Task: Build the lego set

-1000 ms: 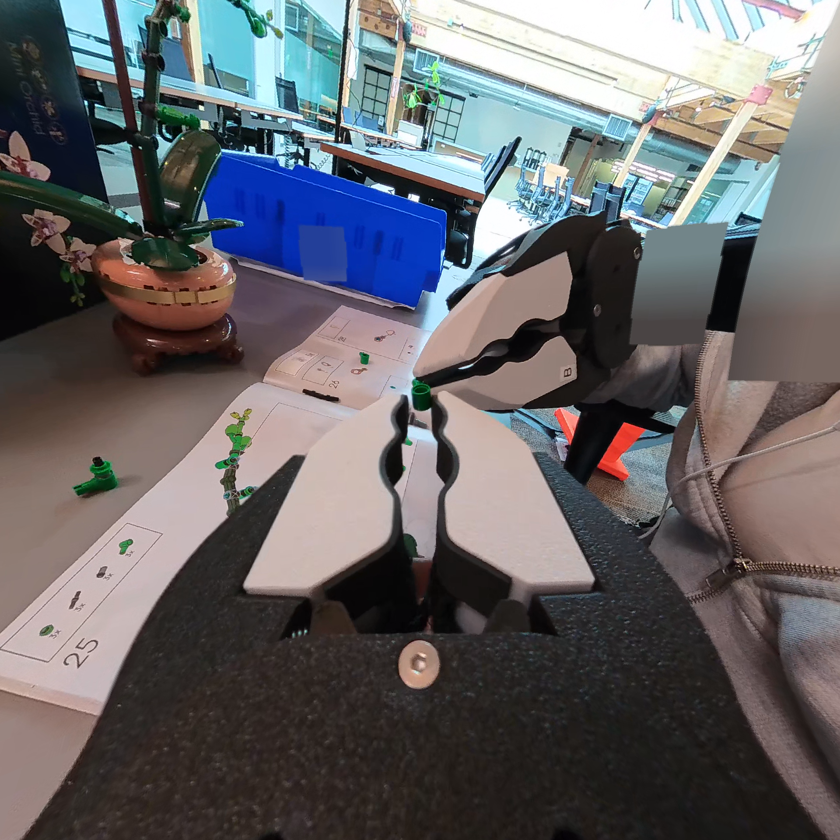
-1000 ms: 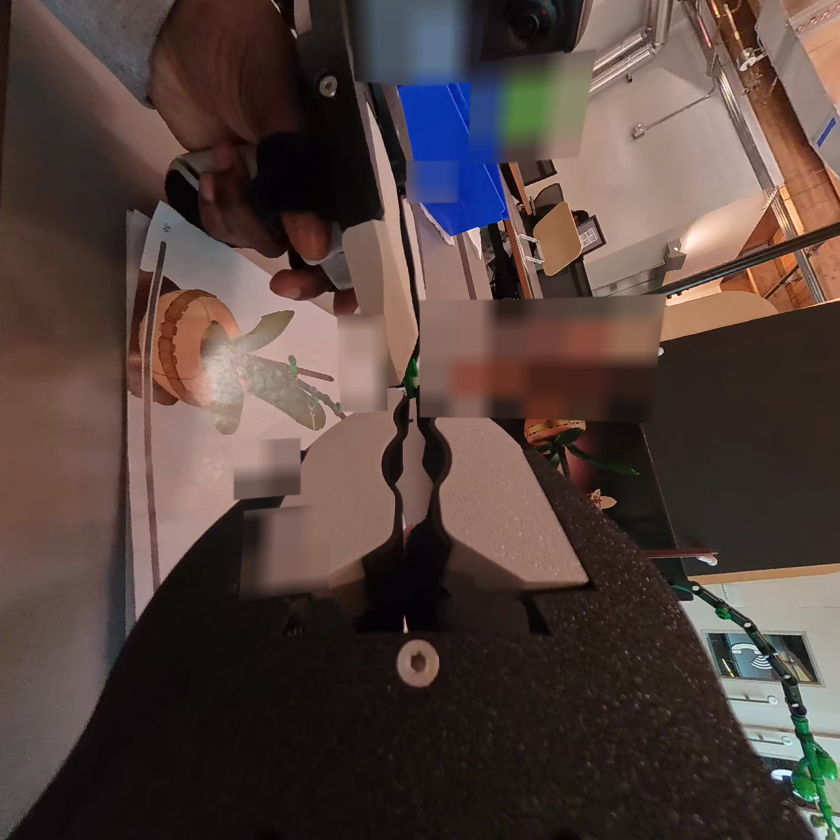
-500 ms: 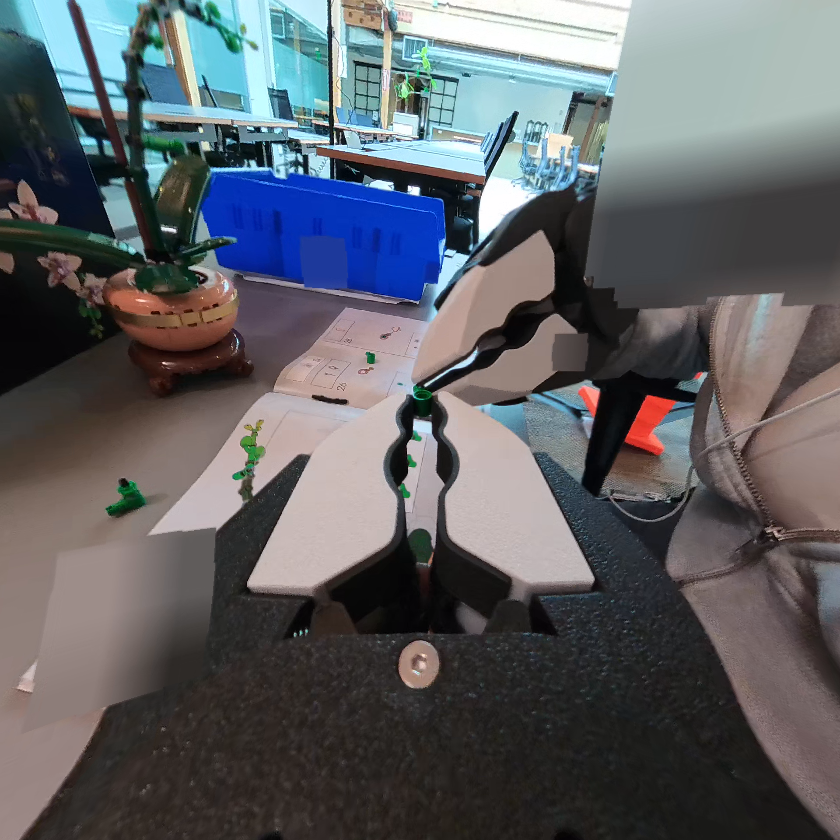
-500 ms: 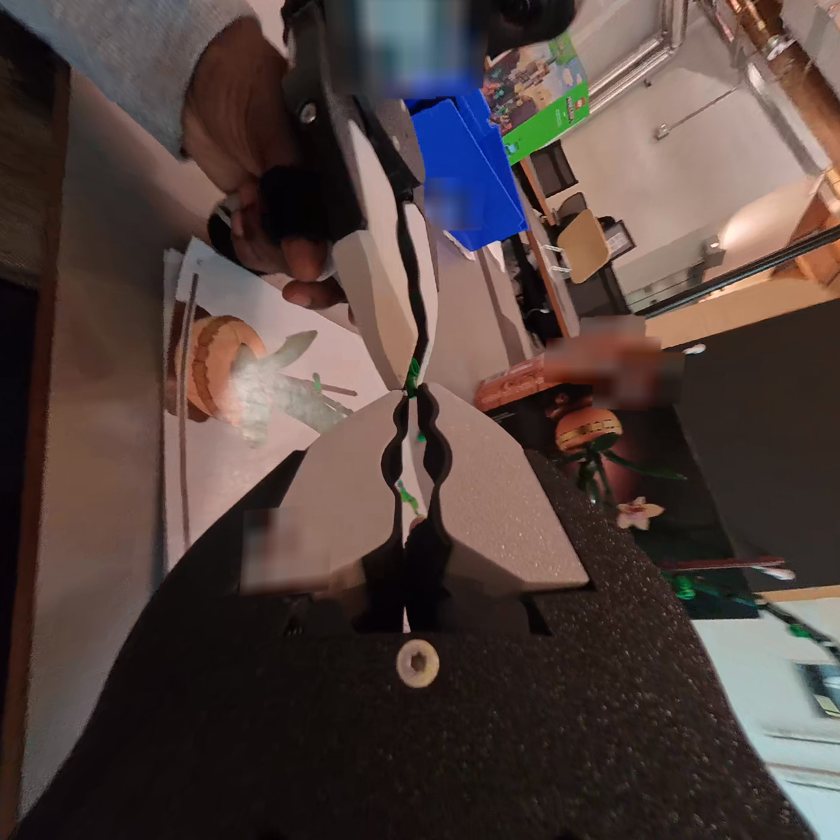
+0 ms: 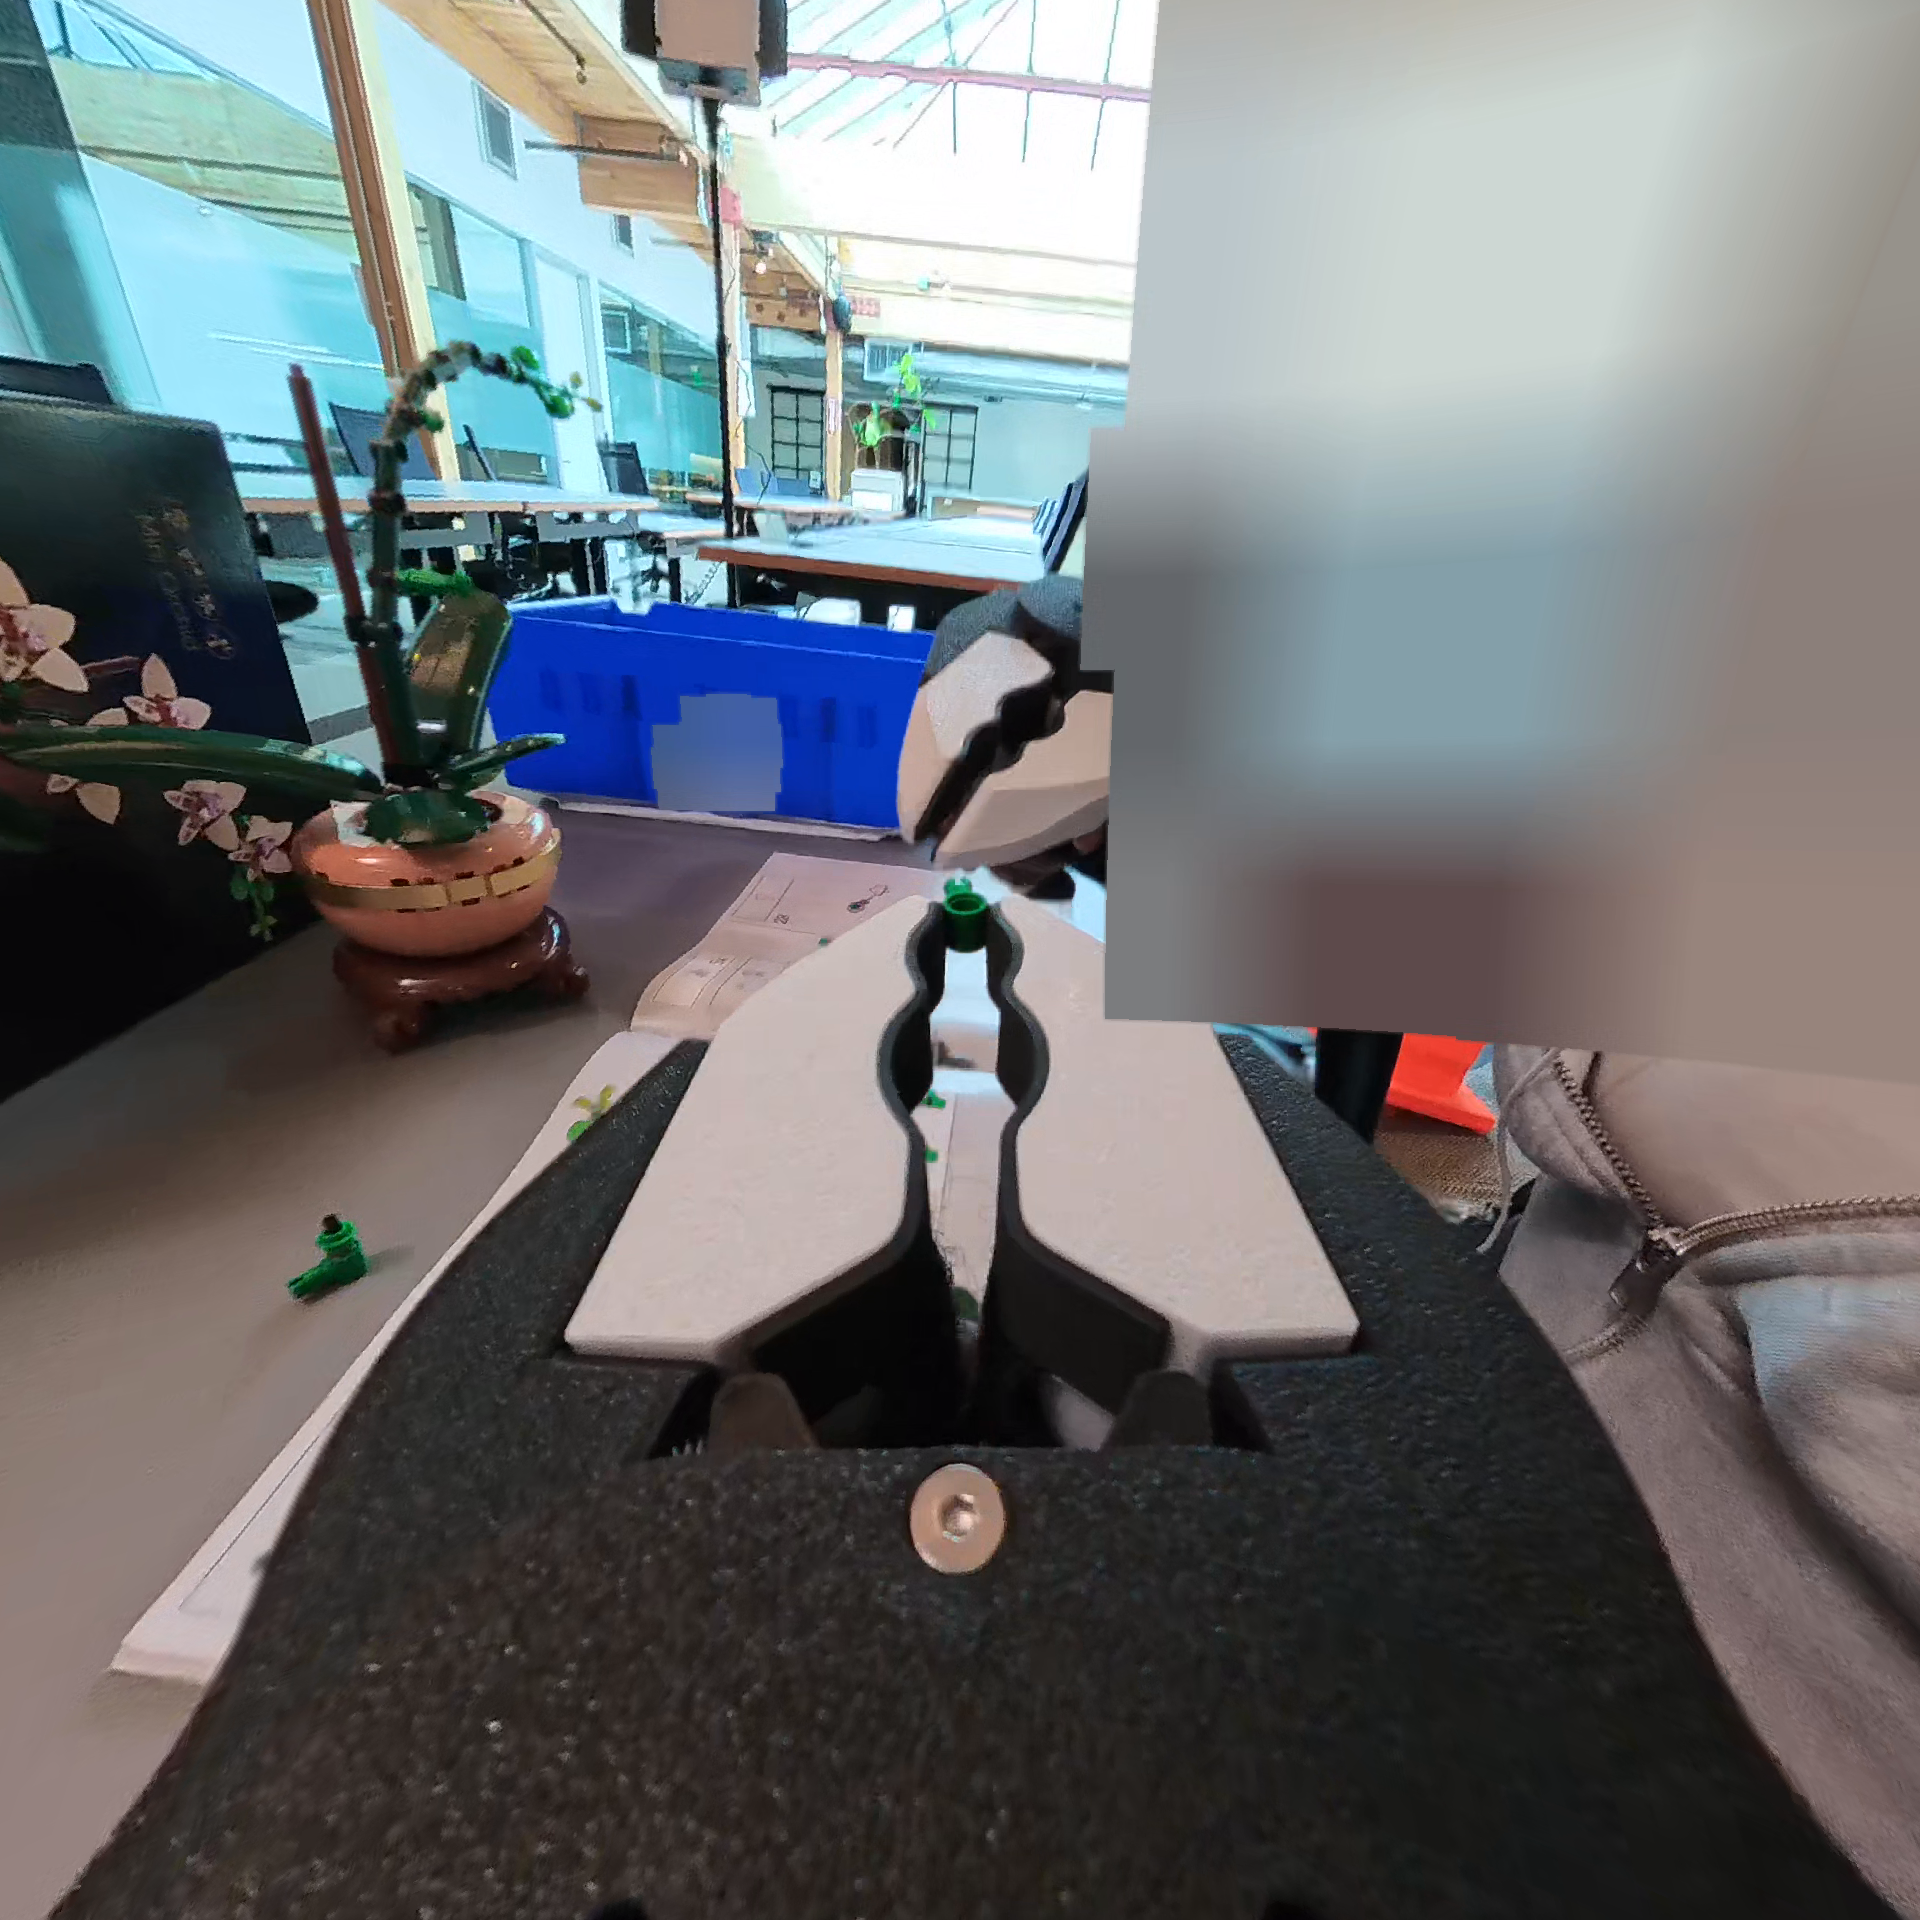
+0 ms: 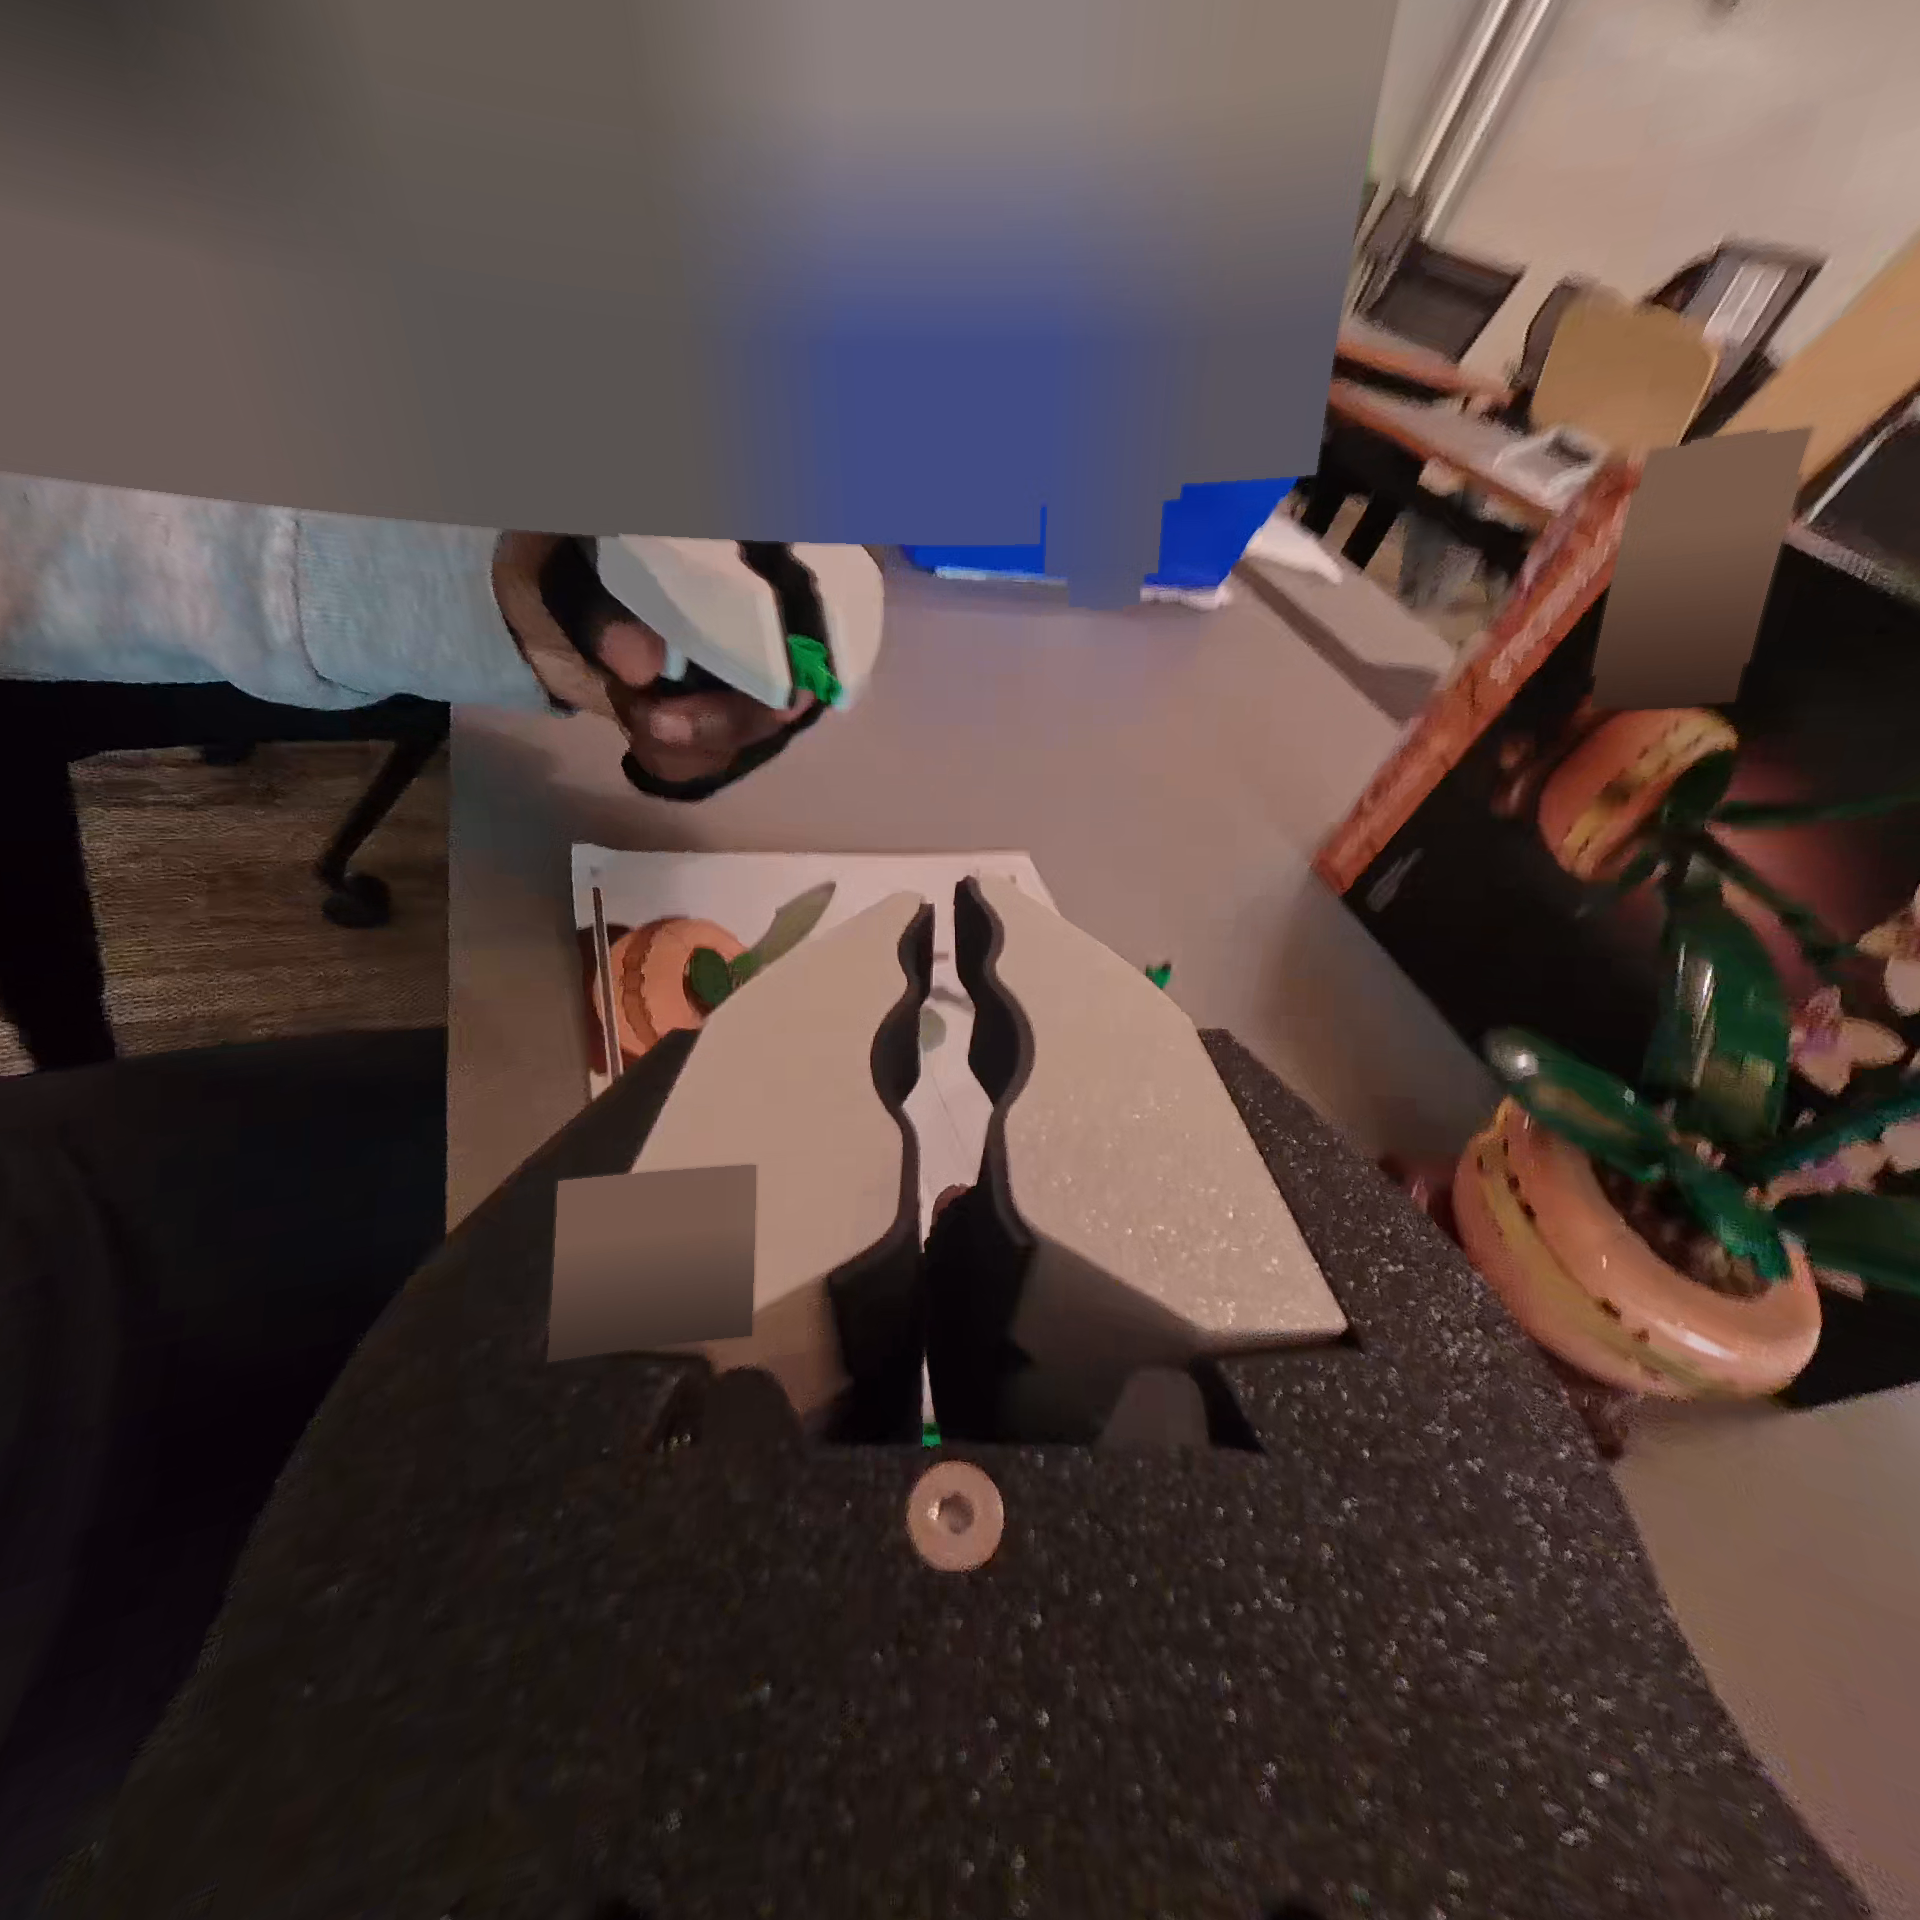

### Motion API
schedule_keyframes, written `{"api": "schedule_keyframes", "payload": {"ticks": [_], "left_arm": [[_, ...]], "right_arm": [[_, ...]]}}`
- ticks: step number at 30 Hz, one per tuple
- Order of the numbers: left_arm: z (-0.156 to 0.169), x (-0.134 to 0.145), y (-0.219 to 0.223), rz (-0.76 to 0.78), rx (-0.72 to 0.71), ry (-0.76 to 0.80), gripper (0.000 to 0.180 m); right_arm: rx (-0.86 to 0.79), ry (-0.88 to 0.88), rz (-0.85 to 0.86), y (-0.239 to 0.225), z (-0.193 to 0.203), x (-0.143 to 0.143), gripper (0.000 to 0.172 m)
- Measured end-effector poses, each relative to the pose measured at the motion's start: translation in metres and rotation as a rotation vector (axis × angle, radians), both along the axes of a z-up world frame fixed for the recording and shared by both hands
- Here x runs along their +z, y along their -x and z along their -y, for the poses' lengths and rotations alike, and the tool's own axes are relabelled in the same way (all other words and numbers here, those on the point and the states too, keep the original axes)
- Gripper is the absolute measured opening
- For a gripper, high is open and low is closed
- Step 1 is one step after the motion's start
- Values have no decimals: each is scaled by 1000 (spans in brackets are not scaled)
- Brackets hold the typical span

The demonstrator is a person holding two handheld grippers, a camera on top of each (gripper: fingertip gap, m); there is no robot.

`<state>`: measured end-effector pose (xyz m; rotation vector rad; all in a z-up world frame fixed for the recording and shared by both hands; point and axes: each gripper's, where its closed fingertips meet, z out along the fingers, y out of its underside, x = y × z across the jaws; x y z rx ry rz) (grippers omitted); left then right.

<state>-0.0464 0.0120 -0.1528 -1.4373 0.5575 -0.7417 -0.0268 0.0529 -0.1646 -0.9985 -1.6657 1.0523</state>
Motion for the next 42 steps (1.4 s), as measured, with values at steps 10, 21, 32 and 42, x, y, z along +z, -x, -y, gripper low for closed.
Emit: {"api": "schedule_keyframes", "payload": {"ticks": [10,21,32,42], "left_arm": [[-10,-56,8,-302,63,143,6],[-11,-65,4,-365,52,175,6],[-10,-70,0,-402,40,186,6],[-6,-104,-6,-556,-13,385,6]], "right_arm": [[-9,93,608,-73,-53,-64,18],[37,99,750,-64,-40,-106,7],[62,111,739,-61,-41,-114,4],[102,-31,691,-48,-34,-79,4]]}}
